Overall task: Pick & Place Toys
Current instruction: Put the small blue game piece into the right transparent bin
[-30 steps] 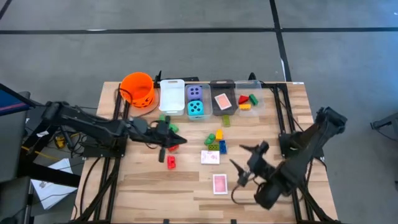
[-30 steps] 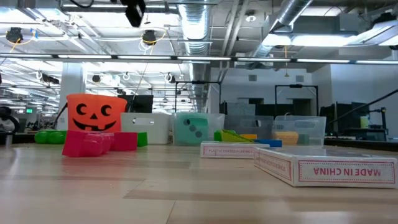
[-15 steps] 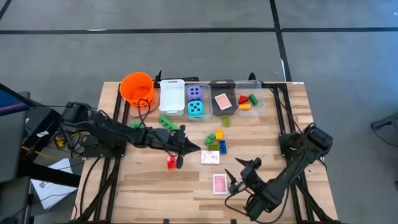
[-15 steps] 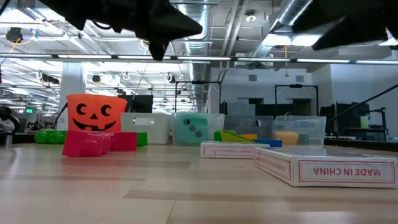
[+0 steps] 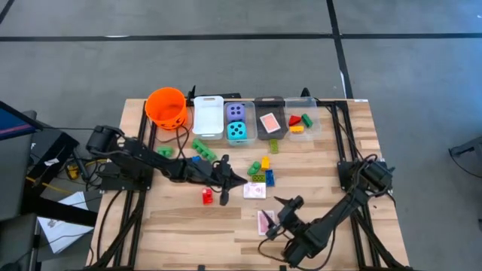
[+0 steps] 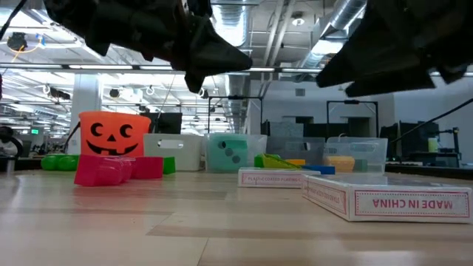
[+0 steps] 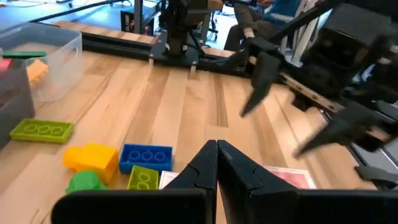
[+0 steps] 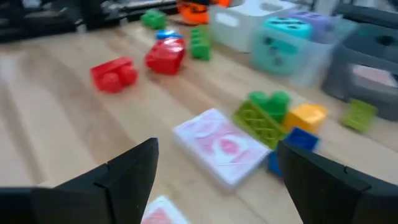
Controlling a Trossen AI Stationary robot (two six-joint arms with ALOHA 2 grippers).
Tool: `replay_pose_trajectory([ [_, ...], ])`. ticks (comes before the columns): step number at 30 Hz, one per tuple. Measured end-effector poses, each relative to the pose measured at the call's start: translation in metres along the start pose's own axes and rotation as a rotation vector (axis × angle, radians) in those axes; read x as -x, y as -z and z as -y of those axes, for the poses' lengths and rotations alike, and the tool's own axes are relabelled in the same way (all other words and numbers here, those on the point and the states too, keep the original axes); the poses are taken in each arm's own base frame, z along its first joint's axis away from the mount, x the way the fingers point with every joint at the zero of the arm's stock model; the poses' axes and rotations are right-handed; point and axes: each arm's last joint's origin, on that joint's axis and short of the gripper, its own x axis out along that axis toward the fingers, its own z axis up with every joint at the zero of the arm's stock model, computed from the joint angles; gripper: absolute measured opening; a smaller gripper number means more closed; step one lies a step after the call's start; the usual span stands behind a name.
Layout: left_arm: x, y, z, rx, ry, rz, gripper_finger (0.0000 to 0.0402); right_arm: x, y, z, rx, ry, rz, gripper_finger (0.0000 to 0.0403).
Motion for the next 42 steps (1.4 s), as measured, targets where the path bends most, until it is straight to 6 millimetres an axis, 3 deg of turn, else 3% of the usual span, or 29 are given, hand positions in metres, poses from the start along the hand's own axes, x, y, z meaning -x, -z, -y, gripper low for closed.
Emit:
replay_pose_trajectory([
  [8,-0.005,0.004,0.0,0.007,0.0,0.014,0.0,-0.005,-0.01,-0.033,0.25,-0.224,-0.077,0.0317],
  [16,-0.004,0.003,0.0,0.094,0.002,0.016,0.0,-0.003,-0.003,-0.037,0.438,-0.424,-0.239,0.0317],
  [19,-0.004,0.004,0.001,0.121,0.004,0.011,0.0,-0.006,0.009,-0.025,0.467,-0.401,-0.269,0.0317],
  [25,-0.004,0.004,0.001,0.132,0.015,0.007,0.0,-0.007,0.019,0.019,0.376,-0.348,-0.315,0.0317],
  [29,-0.004,0.004,0.001,0.132,0.015,0.007,0.0,-0.006,0.022,0.046,0.234,-0.382,-0.219,0.0317],
  [36,-0.004,0.004,0.001,0.132,0.016,0.007,0.0,-0.014,0.049,0.095,-0.04,-0.563,-0.049,0.0317],
  [42,-0.004,0.004,0.001,0.133,0.016,0.007,0.0,-0.019,0.061,0.107,-0.121,-0.646,0.082,0.0317],
])
